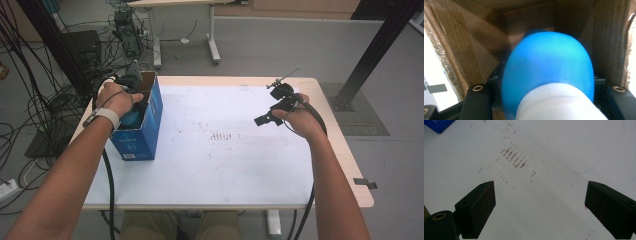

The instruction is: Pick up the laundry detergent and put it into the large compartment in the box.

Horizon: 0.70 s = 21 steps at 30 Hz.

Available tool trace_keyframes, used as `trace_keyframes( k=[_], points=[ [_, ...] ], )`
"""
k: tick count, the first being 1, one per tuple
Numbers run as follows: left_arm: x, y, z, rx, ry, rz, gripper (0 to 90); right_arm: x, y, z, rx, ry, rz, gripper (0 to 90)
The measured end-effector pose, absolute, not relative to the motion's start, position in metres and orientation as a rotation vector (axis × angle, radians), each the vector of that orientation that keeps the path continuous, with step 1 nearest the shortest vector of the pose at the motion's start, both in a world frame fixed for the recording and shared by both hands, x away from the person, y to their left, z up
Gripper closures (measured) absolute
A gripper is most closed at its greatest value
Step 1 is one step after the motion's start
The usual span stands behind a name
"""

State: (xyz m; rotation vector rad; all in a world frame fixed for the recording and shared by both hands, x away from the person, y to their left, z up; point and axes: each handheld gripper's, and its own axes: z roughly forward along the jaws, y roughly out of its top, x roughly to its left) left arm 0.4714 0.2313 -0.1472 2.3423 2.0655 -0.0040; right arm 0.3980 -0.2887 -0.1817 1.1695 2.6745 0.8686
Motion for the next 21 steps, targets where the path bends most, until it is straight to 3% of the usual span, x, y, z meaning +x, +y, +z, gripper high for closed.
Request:
trace_keyframes(
  k=[21],
  points=[
    [0.4705,0.2327,-0.1471,2.346,2.064,-0.008,37.5,0.3973,-0.2868,-0.1815,1.160,2.674,0.870,9.6]
  ],
)
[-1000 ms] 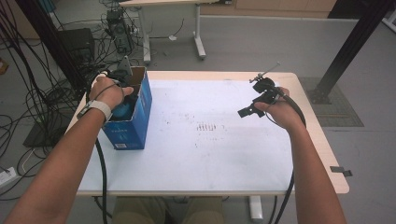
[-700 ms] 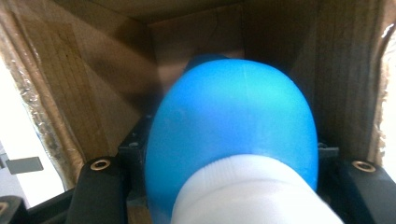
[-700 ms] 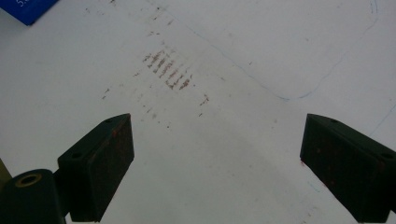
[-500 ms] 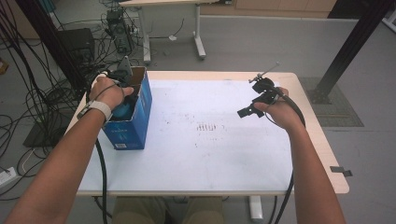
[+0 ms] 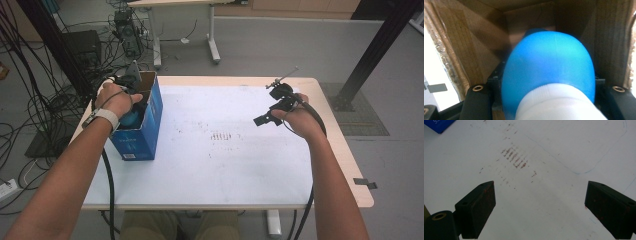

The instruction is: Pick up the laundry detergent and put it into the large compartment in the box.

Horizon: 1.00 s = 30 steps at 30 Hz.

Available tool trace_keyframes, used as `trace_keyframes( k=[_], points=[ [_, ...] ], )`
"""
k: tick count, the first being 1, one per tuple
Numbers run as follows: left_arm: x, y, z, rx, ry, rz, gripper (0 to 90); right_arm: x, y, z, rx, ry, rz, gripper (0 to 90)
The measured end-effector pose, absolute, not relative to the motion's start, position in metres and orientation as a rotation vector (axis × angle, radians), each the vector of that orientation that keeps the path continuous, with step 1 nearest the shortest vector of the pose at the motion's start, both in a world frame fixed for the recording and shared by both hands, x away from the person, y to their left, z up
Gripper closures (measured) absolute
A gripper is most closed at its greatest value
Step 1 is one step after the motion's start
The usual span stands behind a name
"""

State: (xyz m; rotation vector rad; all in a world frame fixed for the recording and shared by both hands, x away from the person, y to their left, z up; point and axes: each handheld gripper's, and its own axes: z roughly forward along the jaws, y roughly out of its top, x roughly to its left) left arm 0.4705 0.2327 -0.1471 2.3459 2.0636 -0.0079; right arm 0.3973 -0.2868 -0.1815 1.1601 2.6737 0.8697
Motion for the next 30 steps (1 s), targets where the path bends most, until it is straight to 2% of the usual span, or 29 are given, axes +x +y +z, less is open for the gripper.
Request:
trace_keyframes(
  k=[30],
  points=[
    [0.4692,0.2330,-0.1478,2.345,2.064,0.001,37.8,0.3965,-0.2864,-0.1804,1.161,2.672,0.871,9.6]
  ],
)
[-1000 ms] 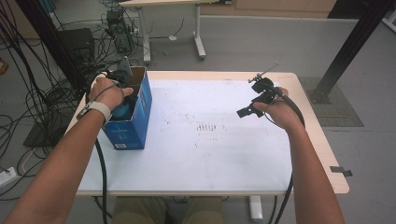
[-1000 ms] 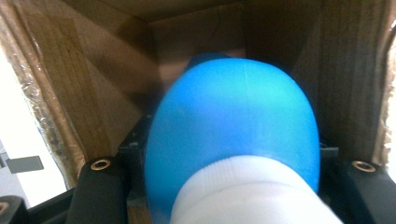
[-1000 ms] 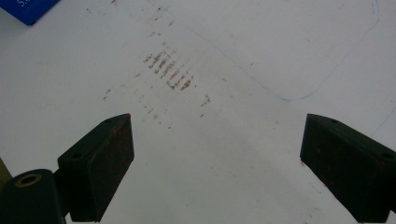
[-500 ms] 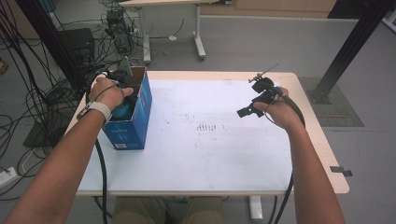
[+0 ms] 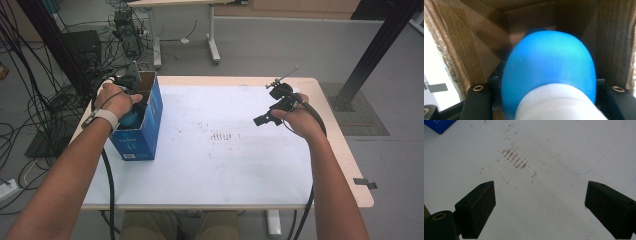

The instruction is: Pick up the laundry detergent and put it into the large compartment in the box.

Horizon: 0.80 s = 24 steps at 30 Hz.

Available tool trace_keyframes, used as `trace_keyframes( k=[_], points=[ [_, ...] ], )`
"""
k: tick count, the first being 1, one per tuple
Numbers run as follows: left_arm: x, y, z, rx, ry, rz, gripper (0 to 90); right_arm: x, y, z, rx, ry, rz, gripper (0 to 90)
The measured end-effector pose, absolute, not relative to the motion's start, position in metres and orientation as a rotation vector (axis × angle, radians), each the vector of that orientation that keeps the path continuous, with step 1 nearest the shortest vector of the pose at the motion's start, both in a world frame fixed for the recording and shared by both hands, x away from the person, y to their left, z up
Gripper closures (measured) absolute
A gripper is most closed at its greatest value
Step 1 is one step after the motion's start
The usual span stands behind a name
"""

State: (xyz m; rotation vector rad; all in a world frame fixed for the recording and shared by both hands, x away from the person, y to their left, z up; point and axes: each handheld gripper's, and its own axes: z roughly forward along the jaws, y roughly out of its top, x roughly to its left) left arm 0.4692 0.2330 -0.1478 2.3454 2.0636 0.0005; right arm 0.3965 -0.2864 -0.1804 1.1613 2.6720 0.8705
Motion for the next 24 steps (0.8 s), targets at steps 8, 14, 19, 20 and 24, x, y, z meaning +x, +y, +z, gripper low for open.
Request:
trace_keyframes(
  k=[8,14,19,20,24],
  points=[
    [0.4689,0.2329,-0.1477,2.344,2.065,0.001,37.8,0.3967,-0.2868,-0.1810,1.160,2.673,0.870,9.6],
    [0.4688,0.2326,-0.1476,2.343,2.066,0.000,37.7,0.3967,-0.2869,-0.1809,1.161,2.674,0.871,9.6],
    [0.4688,0.2324,-0.1476,2.344,2.067,0.001,37.7,0.3958,-0.2885,-0.1807,1.161,2.671,0.873,9.6],
    [0.4688,0.2323,-0.1476,2.345,2.065,0.000,37.7,0.3955,-0.2885,-0.1807,1.165,2.670,0.874,9.6],
    [0.4693,0.2323,-0.1474,2.348,2.062,-0.005,37.6,0.3954,-0.2881,-0.1815,1.164,2.671,0.872,9.6]
  ],
)
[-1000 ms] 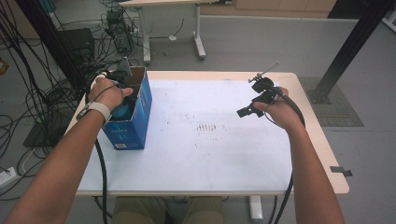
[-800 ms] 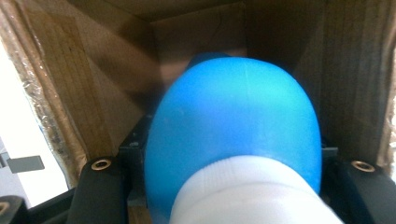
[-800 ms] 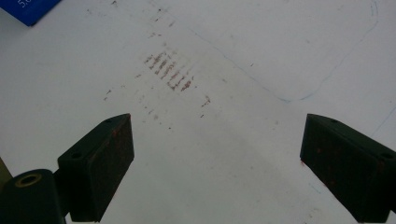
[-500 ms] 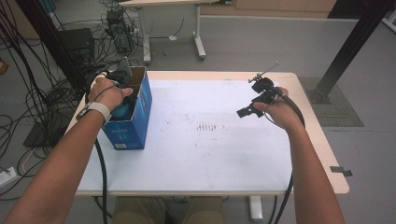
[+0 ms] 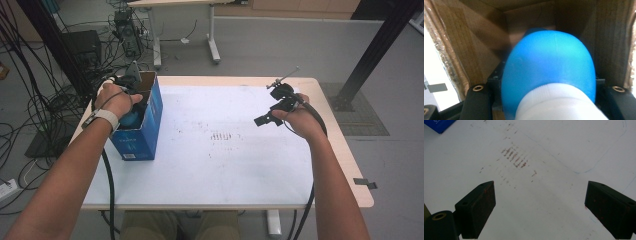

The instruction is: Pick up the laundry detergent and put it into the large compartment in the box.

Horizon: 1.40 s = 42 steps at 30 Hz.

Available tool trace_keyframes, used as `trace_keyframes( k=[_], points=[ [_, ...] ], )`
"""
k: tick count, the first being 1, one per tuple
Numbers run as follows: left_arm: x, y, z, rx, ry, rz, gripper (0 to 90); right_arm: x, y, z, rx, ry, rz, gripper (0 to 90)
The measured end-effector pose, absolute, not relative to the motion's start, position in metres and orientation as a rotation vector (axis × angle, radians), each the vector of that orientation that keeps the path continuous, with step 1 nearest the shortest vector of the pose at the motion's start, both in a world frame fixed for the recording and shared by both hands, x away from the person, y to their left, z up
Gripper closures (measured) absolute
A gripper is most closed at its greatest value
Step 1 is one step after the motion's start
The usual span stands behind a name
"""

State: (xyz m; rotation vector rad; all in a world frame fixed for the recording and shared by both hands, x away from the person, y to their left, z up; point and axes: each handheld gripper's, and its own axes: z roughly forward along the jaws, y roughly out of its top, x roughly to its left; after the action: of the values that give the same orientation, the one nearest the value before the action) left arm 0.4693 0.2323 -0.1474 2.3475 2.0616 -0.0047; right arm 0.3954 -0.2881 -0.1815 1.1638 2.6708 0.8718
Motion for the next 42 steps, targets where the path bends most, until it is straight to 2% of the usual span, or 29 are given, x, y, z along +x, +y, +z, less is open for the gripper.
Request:
trace_keyframes(
  k=[42],
  points=[
    [0.4694,0.2342,-0.1474,2.334,2.059,-0.012,37.2,0.3951,-0.2887,-0.1818,1.169,2.672,0.869,9.6]
  ],
)
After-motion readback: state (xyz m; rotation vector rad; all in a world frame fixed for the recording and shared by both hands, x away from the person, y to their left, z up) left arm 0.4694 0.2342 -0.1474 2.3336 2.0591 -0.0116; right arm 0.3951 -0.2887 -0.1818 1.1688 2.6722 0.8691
